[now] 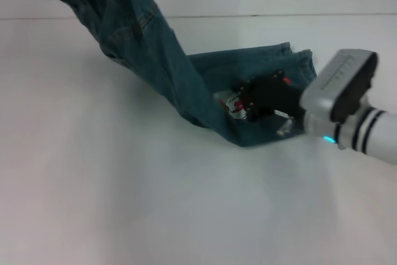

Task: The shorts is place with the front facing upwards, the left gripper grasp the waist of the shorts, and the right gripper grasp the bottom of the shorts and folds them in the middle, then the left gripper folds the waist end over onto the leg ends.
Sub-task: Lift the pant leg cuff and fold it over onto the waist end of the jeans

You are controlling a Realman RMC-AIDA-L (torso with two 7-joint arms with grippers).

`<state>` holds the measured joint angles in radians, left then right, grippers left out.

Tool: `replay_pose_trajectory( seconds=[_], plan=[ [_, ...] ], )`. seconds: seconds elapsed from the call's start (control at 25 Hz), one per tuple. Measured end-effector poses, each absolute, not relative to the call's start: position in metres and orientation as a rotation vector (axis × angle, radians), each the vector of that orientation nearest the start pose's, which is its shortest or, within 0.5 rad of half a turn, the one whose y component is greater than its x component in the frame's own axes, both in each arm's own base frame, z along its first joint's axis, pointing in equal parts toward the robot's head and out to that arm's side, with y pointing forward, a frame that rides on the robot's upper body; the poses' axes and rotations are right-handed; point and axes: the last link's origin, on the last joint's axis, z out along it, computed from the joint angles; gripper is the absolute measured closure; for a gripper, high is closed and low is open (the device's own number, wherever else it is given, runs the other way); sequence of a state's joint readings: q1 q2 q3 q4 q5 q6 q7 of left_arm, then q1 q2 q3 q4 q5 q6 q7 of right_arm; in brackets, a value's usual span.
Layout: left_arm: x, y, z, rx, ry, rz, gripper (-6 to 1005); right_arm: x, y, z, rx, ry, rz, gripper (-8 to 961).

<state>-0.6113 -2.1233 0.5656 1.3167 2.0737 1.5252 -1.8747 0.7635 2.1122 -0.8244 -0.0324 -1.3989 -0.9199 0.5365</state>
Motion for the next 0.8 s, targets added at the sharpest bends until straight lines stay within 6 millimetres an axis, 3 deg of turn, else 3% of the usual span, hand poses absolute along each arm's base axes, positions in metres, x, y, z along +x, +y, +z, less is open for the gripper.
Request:
replay_pose_trajectory(
  seconds=[0.28,0.8],
  plan=[
    [-0.156,0.394,0.124,-2.423,-0.515,-0.669,904,0.225,0.381,-0.123,-2.484,0.319,0.419,954],
    [-0.128,0.396,0.105,-2.512,-0.475,-0.653,888,0.206,0.364,-0.143,-2.646,0.197,0.423,953]
  ],
)
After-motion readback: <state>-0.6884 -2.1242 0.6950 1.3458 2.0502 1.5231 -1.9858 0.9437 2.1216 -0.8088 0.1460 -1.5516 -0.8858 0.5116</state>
